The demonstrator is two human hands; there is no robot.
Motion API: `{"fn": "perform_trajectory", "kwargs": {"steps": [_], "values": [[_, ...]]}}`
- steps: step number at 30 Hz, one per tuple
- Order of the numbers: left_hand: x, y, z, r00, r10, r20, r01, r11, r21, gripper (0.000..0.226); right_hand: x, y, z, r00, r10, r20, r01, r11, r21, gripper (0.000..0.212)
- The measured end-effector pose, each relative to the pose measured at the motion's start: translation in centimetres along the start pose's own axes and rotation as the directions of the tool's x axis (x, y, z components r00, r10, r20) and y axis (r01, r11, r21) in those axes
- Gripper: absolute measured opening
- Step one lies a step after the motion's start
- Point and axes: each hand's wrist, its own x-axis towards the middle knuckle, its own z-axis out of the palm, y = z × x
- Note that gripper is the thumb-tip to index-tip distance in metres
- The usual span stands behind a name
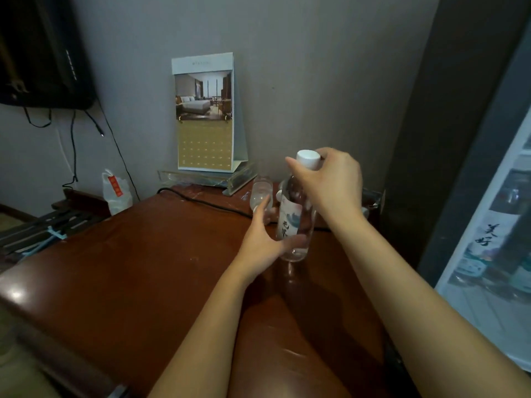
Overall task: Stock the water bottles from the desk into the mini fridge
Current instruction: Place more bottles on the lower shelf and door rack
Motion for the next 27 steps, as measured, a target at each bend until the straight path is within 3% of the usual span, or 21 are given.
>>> {"fn": "perform_trajectory", "kwargs": {"steps": [2, 4, 10, 15, 18, 22, 27], "values": [[-0.1, 0.0, 0.0, 0.981, -0.036, 0.193, 0.06, 0.991, -0.12, 0.076, -0.1, 0.2, -0.6, 0.994, 0.039, 0.101, -0.037, 0.999, -0.019, 0.045], [-0.4, 0.0, 0.1, 0.956, -0.019, 0.292, 0.054, 0.992, -0.11, 0.06, -0.8, 0.6, -0.8, 0.981, 0.075, 0.18, -0.078, 0.997, 0.011, 0.045], [-0.6, 0.0, 0.5, 0.937, 0.023, 0.35, 0.025, 0.991, -0.134, 0.052, -3.0, 1.2, -1.3, 0.99, 0.018, 0.143, -0.032, 0.995, 0.095, 0.035], [-0.8, 0.4, -0.3, 0.896, -0.007, 0.443, 0.168, 0.931, -0.325, 0.041, -5.7, 2.7, -1.4, 0.975, 0.035, 0.218, -0.055, 0.995, 0.089, 0.04], [-1.2, 0.8, -0.6, 0.899, -0.023, 0.437, 0.223, 0.883, -0.414, 0.037, -8.2, 4.2, -1.5, 0.937, 0.118, 0.329, -0.166, 0.978, 0.123, 0.044], [-1.8, 1.1, -0.3, 0.929, -0.059, 0.365, 0.214, 0.891, -0.401, 0.041, -11.5, 5.6, -1.5, 0.821, 0.194, 0.538, -0.282, 0.956, 0.084, 0.056], [-2.3, 0.8, -0.6, 0.931, -0.053, 0.361, 0.209, 0.888, -0.41, 0.037, -11.8, 5.5, -1.1, 0.817, 0.132, 0.562, -0.271, 0.947, 0.172, 0.064]]}}
